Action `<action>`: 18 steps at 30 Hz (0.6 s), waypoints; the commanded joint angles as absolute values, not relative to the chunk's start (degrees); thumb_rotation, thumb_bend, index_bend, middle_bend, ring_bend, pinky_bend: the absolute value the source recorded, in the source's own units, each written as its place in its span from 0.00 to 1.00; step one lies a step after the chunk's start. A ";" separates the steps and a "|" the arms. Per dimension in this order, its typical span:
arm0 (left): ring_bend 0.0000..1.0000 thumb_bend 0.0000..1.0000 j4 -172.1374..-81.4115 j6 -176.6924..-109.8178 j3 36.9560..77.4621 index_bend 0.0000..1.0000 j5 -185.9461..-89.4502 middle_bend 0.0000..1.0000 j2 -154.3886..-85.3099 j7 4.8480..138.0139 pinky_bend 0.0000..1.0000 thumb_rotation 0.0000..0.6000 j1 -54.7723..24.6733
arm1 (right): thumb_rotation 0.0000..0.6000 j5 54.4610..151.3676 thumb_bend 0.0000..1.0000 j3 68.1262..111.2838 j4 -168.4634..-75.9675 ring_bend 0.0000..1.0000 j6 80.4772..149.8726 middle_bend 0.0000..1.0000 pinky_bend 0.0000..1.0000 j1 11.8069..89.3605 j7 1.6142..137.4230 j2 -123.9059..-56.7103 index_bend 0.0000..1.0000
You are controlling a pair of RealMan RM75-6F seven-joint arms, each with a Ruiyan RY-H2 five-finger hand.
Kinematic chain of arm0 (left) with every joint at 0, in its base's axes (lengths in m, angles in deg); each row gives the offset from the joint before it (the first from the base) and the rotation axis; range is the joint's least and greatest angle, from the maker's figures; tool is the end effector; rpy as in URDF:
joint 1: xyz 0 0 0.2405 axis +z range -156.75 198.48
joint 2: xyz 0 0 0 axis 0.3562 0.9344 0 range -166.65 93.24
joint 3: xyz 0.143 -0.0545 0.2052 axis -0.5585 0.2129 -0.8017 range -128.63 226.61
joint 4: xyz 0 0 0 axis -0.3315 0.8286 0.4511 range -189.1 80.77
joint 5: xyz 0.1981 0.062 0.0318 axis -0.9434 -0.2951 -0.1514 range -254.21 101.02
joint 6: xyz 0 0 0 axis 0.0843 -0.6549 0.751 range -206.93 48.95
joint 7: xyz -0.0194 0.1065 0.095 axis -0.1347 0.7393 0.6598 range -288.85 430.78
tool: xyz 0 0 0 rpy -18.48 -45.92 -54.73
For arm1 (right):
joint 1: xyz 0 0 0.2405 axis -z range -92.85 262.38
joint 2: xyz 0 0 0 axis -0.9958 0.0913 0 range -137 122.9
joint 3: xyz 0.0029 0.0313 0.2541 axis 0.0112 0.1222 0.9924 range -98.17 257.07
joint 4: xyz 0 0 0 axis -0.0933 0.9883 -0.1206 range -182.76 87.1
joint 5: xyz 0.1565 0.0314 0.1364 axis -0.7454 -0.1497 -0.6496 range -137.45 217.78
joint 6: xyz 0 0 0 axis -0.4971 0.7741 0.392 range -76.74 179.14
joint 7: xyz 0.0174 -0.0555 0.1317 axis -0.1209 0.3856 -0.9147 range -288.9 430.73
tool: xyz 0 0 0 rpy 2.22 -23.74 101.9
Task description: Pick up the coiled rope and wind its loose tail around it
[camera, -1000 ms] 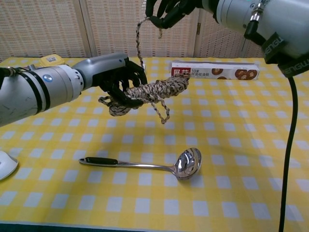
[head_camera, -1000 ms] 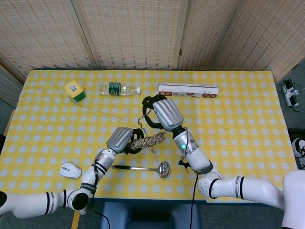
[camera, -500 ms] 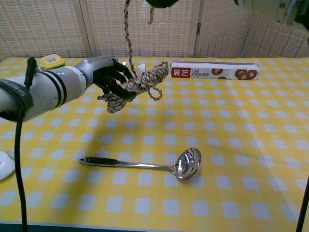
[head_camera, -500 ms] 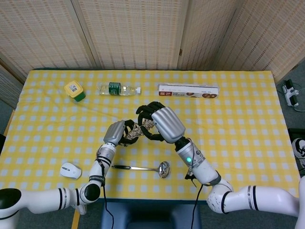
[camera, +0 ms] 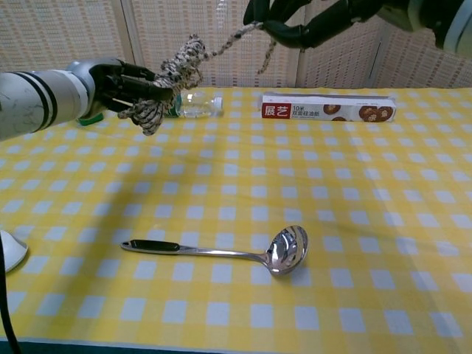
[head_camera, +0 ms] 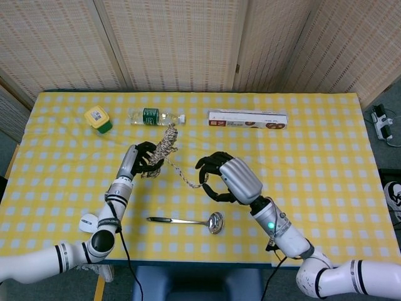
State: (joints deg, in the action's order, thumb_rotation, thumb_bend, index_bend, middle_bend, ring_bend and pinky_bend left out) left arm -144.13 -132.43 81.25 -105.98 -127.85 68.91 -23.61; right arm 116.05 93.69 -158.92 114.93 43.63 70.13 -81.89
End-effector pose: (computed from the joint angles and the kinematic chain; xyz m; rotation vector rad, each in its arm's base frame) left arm -0.1073 0.3939 0.0137 -1.0038 -1.9012 -1.3532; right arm -0.0577 -0.2987 0.0696 1.8183 -1.1590 1.5511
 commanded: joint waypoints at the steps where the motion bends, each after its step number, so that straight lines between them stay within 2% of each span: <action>1: 0.62 0.55 -145.41 -128.57 84.04 0.60 -105.13 0.62 -124.67 63.38 0.69 1.00 -21.11 | 1.00 116.50 0.59 91.42 -157.03 0.36 114.66 0.38 0.25 45.89 66.33 -80.60 0.67; 9: 0.62 0.55 -151.19 -124.29 85.48 0.60 -111.95 0.62 -119.25 55.46 0.69 1.00 -16.59 | 1.00 112.42 0.59 91.69 -151.64 0.36 111.59 0.38 0.26 46.02 62.91 -81.62 0.67; 18: 0.62 0.55 -155.73 -122.85 82.57 0.61 -126.04 0.62 -117.24 50.75 0.69 1.00 -14.22 | 1.00 101.49 0.59 96.72 -146.72 0.37 105.16 0.38 0.27 41.39 62.87 -85.59 0.67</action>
